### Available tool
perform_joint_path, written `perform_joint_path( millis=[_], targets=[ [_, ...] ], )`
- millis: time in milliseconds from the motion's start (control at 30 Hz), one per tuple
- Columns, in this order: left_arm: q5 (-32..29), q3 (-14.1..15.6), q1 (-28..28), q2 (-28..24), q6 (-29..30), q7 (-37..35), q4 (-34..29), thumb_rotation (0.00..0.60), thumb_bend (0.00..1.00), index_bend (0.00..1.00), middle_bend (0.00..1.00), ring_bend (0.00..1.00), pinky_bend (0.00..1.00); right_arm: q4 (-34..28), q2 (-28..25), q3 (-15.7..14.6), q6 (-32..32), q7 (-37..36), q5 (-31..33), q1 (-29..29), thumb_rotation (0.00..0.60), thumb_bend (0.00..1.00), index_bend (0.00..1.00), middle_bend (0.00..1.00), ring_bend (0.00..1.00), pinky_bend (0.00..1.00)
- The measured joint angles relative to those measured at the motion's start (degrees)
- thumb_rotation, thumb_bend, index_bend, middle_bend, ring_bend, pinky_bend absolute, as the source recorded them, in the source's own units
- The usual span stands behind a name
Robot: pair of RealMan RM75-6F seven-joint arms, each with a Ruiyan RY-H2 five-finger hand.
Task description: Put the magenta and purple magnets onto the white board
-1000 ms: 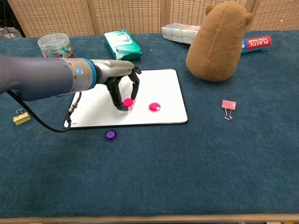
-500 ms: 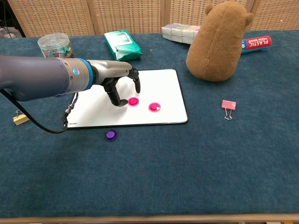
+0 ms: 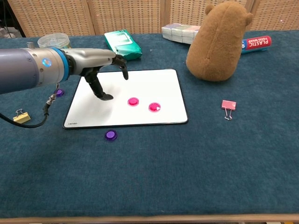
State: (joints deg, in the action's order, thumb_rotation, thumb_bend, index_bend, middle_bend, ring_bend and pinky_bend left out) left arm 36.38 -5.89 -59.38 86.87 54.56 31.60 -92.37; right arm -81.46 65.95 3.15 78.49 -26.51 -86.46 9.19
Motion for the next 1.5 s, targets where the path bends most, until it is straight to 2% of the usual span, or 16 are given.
perform_joint_path(
  millis=[67,267,367,633,867,1067,1333,1500],
  targets=[
    [3.24,0.51,1.76,-1.41,0.81,-2.27,-0.63,0.600,0.07,0.29,0.00,0.00,0.00,-0.10,-0.02,0.04,0.24,0.16,-0.08,-0.03,0.600,0.23,0.35,0.00,0.00,0.00],
    [12.61,2.60,7.84,-6.62,3.69,-8.43,-1.41,0.600,0.07,0.30,0.00,0.00,0.00,-0.49,-0.09,0.01,0.34,0.40,-0.25,-0.04,0.600,0.23,0.35,0.00,0.00,0.00],
    [14.84,3.49,10.45,-8.89,4.47,-11.04,-0.78,0.600,0.07,0.30,0.00,0.00,0.00,-0.71,-0.12,-0.04,0.56,0.66,-0.48,-0.06,0.600,0.23,0.35,0.00,0.00,0.00],
    [14.80,3.86,12.65,-10.04,1.59,-14.79,5.53,0.600,0.07,0.30,0.00,0.00,0.00,-1.14,0.04,-0.24,0.61,1.85,-0.77,-0.04,0.600,0.23,0.35,0.00,0.00,0.00],
    [15.31,3.83,13.92,-6.95,-3.01,-17.99,13.59,0.600,0.07,0.30,0.00,0.00,0.00,-0.89,0.27,-0.25,-0.02,2.00,-0.43,0.16,0.600,0.23,0.35,0.00,0.00,0.00],
    [15.59,2.57,13.66,-3.82,-6.44,-18.59,17.73,0.600,0.16,0.35,0.00,0.00,0.00,-0.67,0.43,-0.20,-0.36,2.14,-0.02,0.22,0.600,0.23,0.35,0.00,0.00,0.00],
    [13.76,1.51,13.36,-2.36,-8.25,-16.61,19.17,0.600,0.27,0.38,0.00,0.00,0.00,-0.37,0.41,-0.18,-0.54,1.56,0.16,0.21,0.600,0.23,0.35,0.00,0.00,0.00],
    [13.24,0.83,13.55,-1.70,-8.57,-16.22,20.25,0.600,0.29,0.38,0.00,0.00,0.00,-0.41,0.38,-0.21,-0.55,1.49,0.06,0.23,0.600,0.23,0.35,0.00,0.00,0.00]
  ],
)
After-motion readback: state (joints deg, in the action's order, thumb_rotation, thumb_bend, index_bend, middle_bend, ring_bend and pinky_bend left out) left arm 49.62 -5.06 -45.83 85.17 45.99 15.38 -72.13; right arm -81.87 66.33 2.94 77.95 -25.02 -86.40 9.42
